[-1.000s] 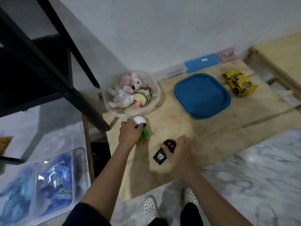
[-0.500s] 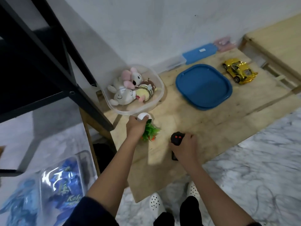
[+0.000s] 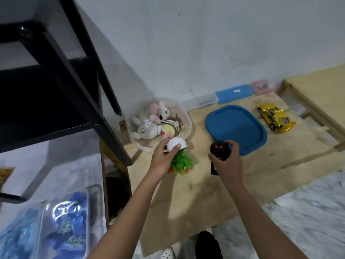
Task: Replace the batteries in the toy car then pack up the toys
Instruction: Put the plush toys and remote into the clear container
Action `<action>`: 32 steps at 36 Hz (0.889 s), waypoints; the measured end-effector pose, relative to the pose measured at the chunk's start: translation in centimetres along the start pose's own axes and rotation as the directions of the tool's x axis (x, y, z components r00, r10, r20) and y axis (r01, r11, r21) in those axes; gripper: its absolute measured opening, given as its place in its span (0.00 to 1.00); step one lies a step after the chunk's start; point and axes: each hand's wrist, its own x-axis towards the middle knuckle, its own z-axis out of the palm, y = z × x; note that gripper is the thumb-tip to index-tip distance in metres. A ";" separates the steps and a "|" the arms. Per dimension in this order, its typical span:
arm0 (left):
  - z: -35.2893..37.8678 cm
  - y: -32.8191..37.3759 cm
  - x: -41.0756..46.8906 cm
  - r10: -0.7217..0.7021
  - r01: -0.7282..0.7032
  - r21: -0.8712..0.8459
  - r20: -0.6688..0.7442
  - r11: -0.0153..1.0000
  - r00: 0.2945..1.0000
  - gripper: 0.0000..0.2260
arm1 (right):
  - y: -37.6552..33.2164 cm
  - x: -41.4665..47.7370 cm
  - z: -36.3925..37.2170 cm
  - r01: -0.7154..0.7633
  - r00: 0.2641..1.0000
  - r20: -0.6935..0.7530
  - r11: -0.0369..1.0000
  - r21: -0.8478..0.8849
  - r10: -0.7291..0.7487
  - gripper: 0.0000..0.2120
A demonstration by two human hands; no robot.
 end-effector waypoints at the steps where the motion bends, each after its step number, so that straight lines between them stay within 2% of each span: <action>1: 0.0 0.7 0.4 0.014 -0.014 -0.003 -0.030 1.000 0.999 0.20 | -0.6 0.9 0.0 0.016 1.000 0.017 1.000 0.013 -0.016 0.25; 7: -1.4 4.2 3.4 0.020 -0.028 -0.031 -0.242 0.999 0.970 0.17 | -3.5 7.1 1.1 0.164 0.975 0.147 0.986 0.022 -0.165 0.25; 10: -2.6 4.5 5.3 -0.045 0.055 0.025 -0.308 0.998 0.950 0.18 | -4.8 9.6 2.1 0.168 0.958 0.224 0.984 0.067 -0.179 0.25; 12: -3.2 4.3 6.4 -0.086 0.113 0.061 -0.338 0.992 0.937 0.15 | -5.4 11.0 2.9 0.152 0.942 0.294 0.986 0.066 -0.165 0.25; 14: -3.6 3.8 7.5 -0.125 0.176 0.115 -0.353 0.978 0.927 0.13 | -5.7 12.3 4.0 0.198 0.914 0.355 0.980 0.036 -0.198 0.24; 18: -3.3 2.9 8.6 -0.189 0.309 0.288 -0.377 0.906 0.907 0.19 | -5.5 14.0 6.2 0.290 0.855 0.454 0.957 -0.019 -0.251 0.23; 25: -2.4 2.9 9.4 -0.237 0.396 0.401 -0.390 0.826 0.890 0.18 | -4.7 15.4 9.2 0.352 0.780 0.580 0.931 -0.096 -0.235 0.24; 32: -2.8 2.7 9.3 -0.326 0.373 0.552 -0.186 0.746 0.927 0.21 | -4.3 15.9 10.3 0.385 0.721 0.638 0.922 -0.045 -0.270 0.22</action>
